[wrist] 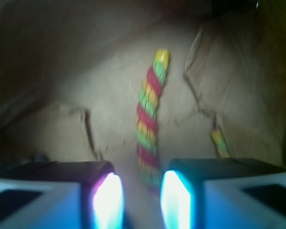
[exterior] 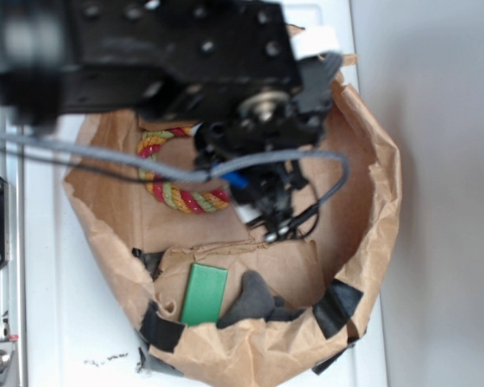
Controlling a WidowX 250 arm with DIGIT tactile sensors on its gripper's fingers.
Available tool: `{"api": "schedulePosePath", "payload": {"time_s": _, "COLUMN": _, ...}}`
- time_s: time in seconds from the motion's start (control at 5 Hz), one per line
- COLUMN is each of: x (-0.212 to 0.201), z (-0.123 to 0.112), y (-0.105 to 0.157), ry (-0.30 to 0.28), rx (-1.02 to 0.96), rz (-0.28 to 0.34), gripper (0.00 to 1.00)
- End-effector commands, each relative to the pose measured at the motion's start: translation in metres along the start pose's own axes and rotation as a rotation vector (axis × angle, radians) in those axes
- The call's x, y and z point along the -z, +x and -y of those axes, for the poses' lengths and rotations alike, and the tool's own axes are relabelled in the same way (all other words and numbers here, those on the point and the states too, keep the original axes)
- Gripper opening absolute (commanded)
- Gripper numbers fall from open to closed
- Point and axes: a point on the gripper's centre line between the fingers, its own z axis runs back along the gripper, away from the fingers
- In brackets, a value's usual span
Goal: Grab the multicolored rope.
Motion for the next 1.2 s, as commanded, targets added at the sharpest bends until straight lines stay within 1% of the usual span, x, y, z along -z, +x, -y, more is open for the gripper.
{"api": "schedulePosePath", "payload": {"time_s": 0.0, "x": 0.028, "z": -0.001, "y": 0.012, "ry": -0.037, "rx": 0.149, "rz": 0.075, "gripper": 1.00}}
{"api": "schedulePosePath", "payload": {"time_s": 0.2, "x": 0.046, "z": -0.002, "y": 0.021, "ry": -0.052, "rx": 0.196, "rz": 0.044, "gripper": 1.00}}
{"api": "schedulePosePath", "payload": {"time_s": 0.4, "x": 0.063, "z": -0.009, "y": 0.021, "ry": -0.066, "rx": 0.287, "rz": 0.010, "gripper": 1.00}}
{"api": "schedulePosePath", "payload": {"time_s": 0.6, "x": 0.071, "z": -0.013, "y": 0.015, "ry": -0.065, "rx": 0.350, "rz": -0.087, "gripper": 1.00}}
{"api": "schedulePosePath", "payload": {"time_s": 0.8, "x": 0.073, "z": -0.017, "y": 0.004, "ry": -0.072, "rx": 0.413, "rz": -0.111, "gripper": 1.00}}
{"api": "schedulePosePath", "payload": {"time_s": 1.0, "x": 0.070, "z": -0.019, "y": 0.001, "ry": -0.075, "rx": 0.409, "rz": -0.086, "gripper": 0.00}}
